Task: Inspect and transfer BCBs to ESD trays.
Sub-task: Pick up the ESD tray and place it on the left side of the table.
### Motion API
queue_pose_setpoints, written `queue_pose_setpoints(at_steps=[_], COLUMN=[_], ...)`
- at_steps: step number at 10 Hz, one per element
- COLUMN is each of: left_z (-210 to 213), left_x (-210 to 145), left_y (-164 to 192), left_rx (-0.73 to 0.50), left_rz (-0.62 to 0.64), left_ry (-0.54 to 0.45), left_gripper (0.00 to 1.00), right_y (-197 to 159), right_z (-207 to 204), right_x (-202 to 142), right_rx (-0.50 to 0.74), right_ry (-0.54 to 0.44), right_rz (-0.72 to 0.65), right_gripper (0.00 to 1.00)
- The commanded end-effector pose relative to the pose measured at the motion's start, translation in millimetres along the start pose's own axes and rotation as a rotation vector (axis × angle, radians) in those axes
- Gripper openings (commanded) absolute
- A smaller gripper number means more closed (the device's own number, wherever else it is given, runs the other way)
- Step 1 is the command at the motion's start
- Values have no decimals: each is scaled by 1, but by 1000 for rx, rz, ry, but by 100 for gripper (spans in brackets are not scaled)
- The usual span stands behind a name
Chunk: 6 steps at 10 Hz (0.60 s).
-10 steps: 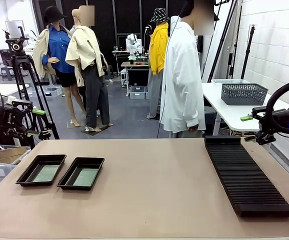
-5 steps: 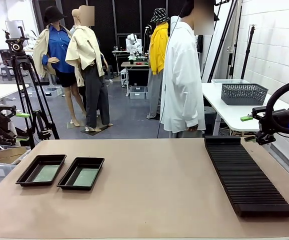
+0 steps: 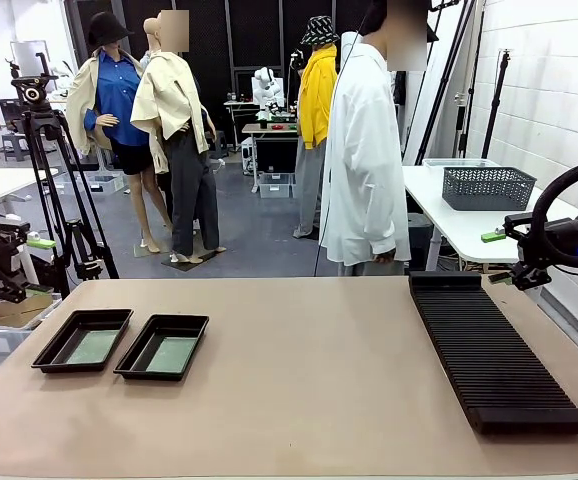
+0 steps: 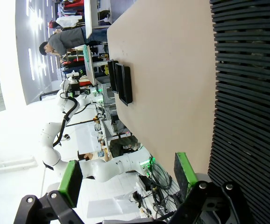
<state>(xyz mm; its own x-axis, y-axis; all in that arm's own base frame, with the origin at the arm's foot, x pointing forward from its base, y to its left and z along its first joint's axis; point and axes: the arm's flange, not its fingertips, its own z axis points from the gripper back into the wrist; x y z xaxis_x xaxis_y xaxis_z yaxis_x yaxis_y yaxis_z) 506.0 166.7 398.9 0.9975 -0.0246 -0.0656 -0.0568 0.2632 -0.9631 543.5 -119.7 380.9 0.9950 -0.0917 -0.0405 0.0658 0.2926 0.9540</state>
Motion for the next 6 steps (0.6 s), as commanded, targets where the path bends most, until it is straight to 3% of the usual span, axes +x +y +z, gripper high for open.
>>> queue_pose_setpoints(at_steps=[1, 2, 6], left_z=[-12, 0, 0], left_x=[-2, 0, 0], left_y=[-4, 0, 0], left_rx=[69, 0, 0], left_rz=[-18, 0, 0], left_ry=[63, 0, 0], left_gripper=[100, 100, 100], right_y=[2, 2, 2], right_z=[-2, -2, -2], right_x=[0, 0, 0], right_rx=[-9, -9, -9], right_ry=[-8, -8, -8], right_rz=[-3, -3, -3], right_gripper=[100, 100, 100])
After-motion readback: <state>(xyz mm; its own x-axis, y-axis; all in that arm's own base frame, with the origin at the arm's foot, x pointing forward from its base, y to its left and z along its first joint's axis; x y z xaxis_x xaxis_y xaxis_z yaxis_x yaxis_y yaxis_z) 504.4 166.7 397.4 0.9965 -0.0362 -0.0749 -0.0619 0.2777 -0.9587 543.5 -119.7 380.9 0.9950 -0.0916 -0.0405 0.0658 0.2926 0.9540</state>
